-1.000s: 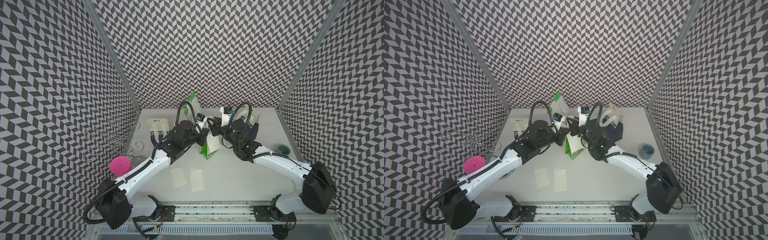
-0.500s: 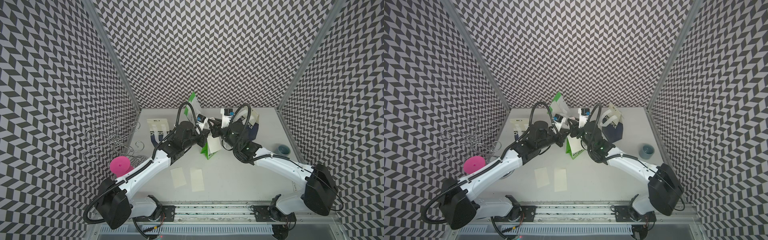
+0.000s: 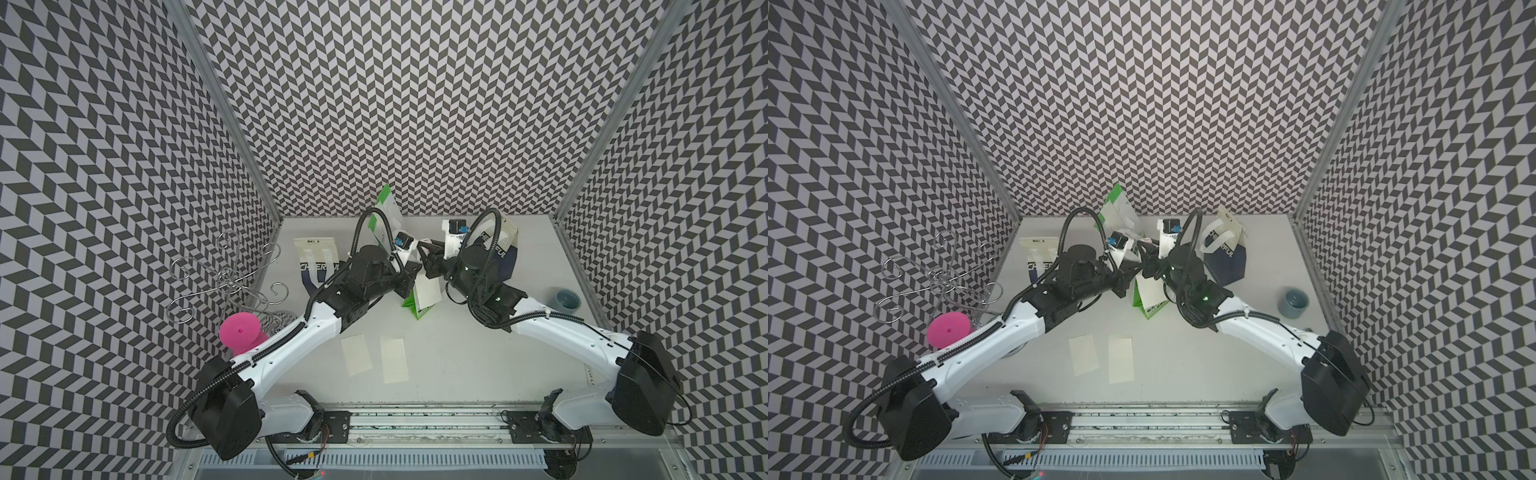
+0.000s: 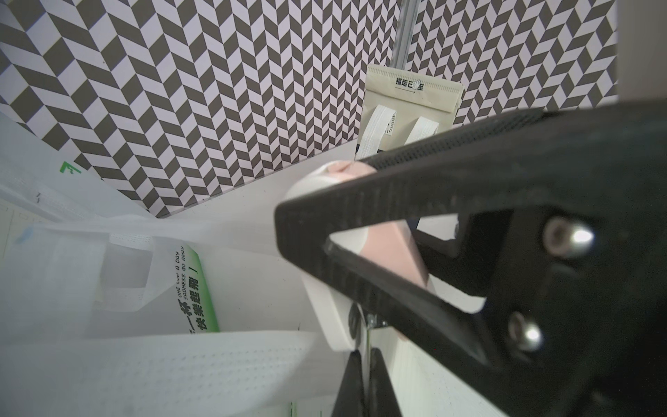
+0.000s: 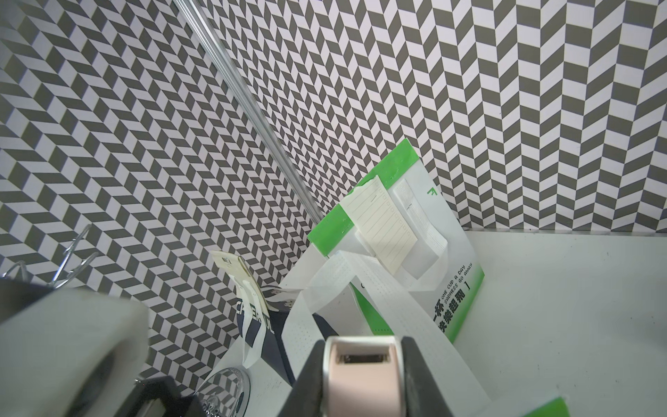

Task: Staple the receipts to the bags
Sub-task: Place the stapler in the takeout bag.

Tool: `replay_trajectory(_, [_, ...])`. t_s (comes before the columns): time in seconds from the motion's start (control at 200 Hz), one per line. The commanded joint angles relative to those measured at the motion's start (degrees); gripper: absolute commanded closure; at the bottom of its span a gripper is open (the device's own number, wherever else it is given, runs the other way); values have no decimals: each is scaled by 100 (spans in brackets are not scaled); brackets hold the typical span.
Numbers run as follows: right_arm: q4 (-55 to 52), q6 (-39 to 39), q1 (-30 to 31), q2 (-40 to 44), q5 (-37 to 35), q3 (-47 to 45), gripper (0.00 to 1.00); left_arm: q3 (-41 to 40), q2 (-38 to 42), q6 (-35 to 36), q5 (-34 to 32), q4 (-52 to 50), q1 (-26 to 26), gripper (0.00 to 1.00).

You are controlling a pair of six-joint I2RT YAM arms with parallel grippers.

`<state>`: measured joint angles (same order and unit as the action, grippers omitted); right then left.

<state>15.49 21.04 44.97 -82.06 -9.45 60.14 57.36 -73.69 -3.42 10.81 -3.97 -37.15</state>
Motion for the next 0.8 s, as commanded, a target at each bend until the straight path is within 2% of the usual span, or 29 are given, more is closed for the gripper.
replay_trajectory(0.0, [-671, -53, 164, 21, 33, -218, 76, -94, 82, 146, 14, 98, 6, 100])
replay_trajectory(0.32, [-328, -205, 180, 294, -225, -345, 69, -30, 37, 81, 67, 30, -10, 100])
replay_trajectory(0.796, [-548, -392, 96, 300, -73, 137, 73, 318, -32, -194, 9, -306, -56, 100])
